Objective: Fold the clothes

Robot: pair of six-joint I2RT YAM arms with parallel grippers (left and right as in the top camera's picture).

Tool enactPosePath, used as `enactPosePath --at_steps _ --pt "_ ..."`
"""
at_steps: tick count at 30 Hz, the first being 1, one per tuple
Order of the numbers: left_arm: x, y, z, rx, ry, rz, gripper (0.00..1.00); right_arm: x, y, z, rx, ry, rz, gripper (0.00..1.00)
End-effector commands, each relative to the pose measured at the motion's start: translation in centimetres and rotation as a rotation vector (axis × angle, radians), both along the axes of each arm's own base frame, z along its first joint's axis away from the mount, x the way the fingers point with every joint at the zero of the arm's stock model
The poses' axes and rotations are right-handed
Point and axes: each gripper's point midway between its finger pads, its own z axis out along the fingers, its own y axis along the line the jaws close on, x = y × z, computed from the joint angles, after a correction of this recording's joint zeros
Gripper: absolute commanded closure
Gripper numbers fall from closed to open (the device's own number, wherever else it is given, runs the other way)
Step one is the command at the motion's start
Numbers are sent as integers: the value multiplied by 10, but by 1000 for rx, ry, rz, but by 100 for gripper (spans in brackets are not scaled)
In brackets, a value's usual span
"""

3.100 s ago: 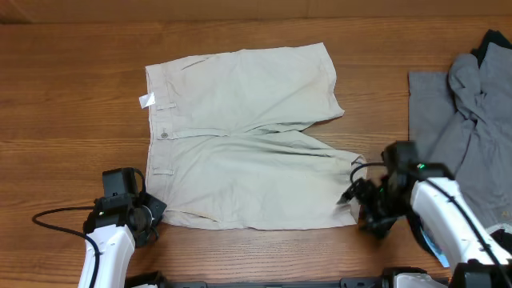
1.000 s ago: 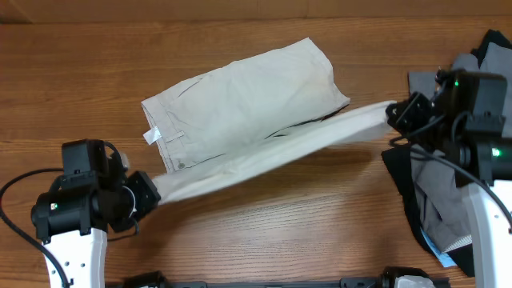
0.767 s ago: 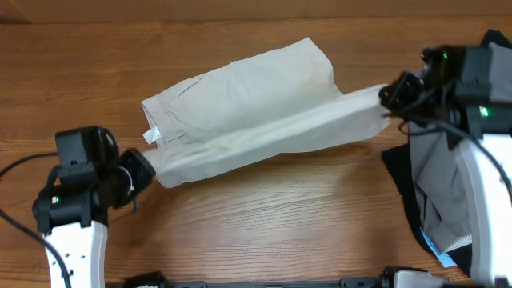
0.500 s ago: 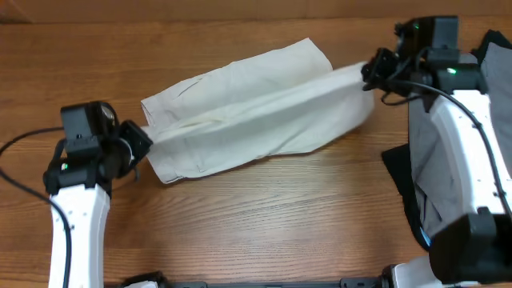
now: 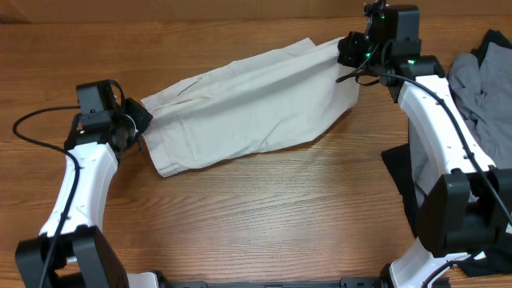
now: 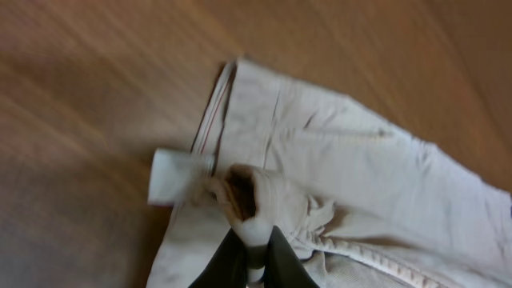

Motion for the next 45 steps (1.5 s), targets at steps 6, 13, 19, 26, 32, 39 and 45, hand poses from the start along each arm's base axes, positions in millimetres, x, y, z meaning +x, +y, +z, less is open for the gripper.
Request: enactPosePath --at_steps 6,13,19,26,32,39,45 --pt "26 31 -9 85 -51 86 85 27 -6 -7 -51 -52 -48 96" --pt "43 35 -19 93 -91 88 87 39 0 -25 -49 -58 -38 96" --pt "62 39 -16 106 -164 91 90 48 5 -32 -46 -78 -31 96" --pt "65 38 -29 87 -154 96 64 56 10 -25 -38 -129 -24 37" --pt "71 25 -22 33 -188 40 70 51 9 -32 -43 -95 -25 14" --pt "61 -41 -12 -168 -190 -221 86 19 -27 -74 -84 134 -86 20" --pt "32 -86 -44 -74 -17 -359 83 -4 -63 -112 -114 284 -158 55"
